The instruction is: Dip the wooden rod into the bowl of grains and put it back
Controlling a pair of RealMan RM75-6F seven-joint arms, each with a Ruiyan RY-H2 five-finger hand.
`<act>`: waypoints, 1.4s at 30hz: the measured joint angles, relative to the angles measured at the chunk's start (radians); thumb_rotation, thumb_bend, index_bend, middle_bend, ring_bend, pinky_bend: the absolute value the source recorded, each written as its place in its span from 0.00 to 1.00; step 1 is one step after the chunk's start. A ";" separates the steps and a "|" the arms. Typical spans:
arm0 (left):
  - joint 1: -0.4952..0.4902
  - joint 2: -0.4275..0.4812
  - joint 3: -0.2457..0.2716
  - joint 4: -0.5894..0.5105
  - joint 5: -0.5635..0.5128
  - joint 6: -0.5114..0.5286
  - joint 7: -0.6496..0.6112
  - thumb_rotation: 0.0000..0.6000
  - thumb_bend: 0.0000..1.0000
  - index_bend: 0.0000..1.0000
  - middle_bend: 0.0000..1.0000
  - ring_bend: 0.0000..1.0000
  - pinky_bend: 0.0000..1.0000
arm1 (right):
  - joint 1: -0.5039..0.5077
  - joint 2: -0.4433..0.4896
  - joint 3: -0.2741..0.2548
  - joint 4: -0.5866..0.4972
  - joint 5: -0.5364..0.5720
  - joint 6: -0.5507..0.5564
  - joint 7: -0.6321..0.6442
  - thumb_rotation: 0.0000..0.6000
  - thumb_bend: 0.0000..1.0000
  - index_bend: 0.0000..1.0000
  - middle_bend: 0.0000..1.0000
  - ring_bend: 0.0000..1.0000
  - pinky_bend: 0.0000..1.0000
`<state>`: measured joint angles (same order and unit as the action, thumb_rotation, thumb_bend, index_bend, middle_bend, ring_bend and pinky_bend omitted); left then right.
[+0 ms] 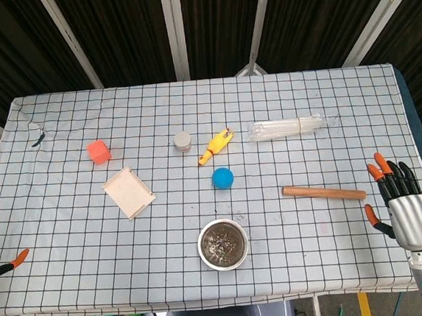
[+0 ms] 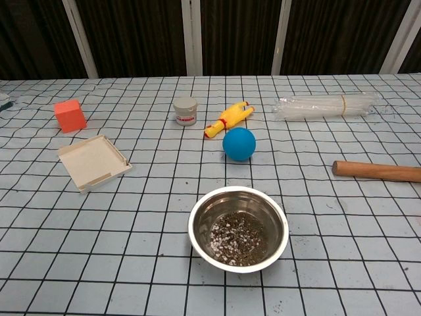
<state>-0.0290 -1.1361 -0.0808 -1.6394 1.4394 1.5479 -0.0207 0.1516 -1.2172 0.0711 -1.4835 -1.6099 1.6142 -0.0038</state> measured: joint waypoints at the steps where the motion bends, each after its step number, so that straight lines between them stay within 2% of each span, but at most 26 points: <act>1: 0.000 0.000 0.000 0.000 0.001 0.001 0.001 1.00 0.06 0.00 0.00 0.00 0.00 | 0.000 0.000 0.001 0.000 0.000 0.000 0.000 1.00 0.38 0.00 0.00 0.00 0.00; 10: 0.001 0.000 0.000 -0.002 0.003 0.002 -0.003 1.00 0.06 0.00 0.00 0.00 0.00 | 0.021 -0.002 0.020 -0.049 -0.001 -0.025 -0.013 1.00 0.28 0.02 0.02 0.00 0.00; 13: 0.000 0.000 0.002 0.000 0.005 -0.001 -0.007 1.00 0.06 0.00 0.00 0.00 0.00 | 0.040 -0.002 0.029 -0.075 0.011 -0.061 -0.032 1.00 0.28 0.08 0.07 0.02 0.00; 18: -0.007 0.005 -0.001 -0.004 0.002 -0.014 -0.018 1.00 0.06 0.00 0.00 0.00 0.00 | 0.105 -0.021 0.065 -0.108 0.071 -0.179 -0.106 1.00 0.28 0.27 0.24 0.14 0.00; 22: -0.007 0.006 0.003 -0.006 0.008 -0.014 -0.017 1.00 0.06 0.00 0.00 0.00 0.00 | 0.168 -0.063 0.093 -0.107 0.149 -0.291 -0.167 1.00 0.28 0.36 0.32 0.22 0.00; 29: -0.009 0.010 0.002 -0.004 -0.004 -0.026 -0.027 1.00 0.06 0.00 0.00 0.00 0.00 | 0.248 -0.176 0.110 -0.034 0.243 -0.409 -0.253 1.00 0.28 0.37 0.33 0.22 0.00; 36: -0.011 0.013 0.004 -0.004 -0.005 -0.033 -0.030 1.00 0.06 0.00 0.00 0.00 0.00 | 0.290 -0.273 0.111 0.062 0.305 -0.464 -0.314 1.00 0.28 0.38 0.34 0.23 0.00; 42: -0.014 0.014 0.003 -0.004 -0.011 -0.040 -0.032 1.00 0.06 0.00 0.00 0.00 0.00 | 0.315 -0.324 0.120 0.140 0.341 -0.488 -0.325 1.00 0.28 0.43 0.40 0.25 0.00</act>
<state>-0.0429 -1.1222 -0.0781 -1.6438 1.4284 1.5075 -0.0530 0.4667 -1.5410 0.1907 -1.3438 -1.2686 1.1263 -0.3286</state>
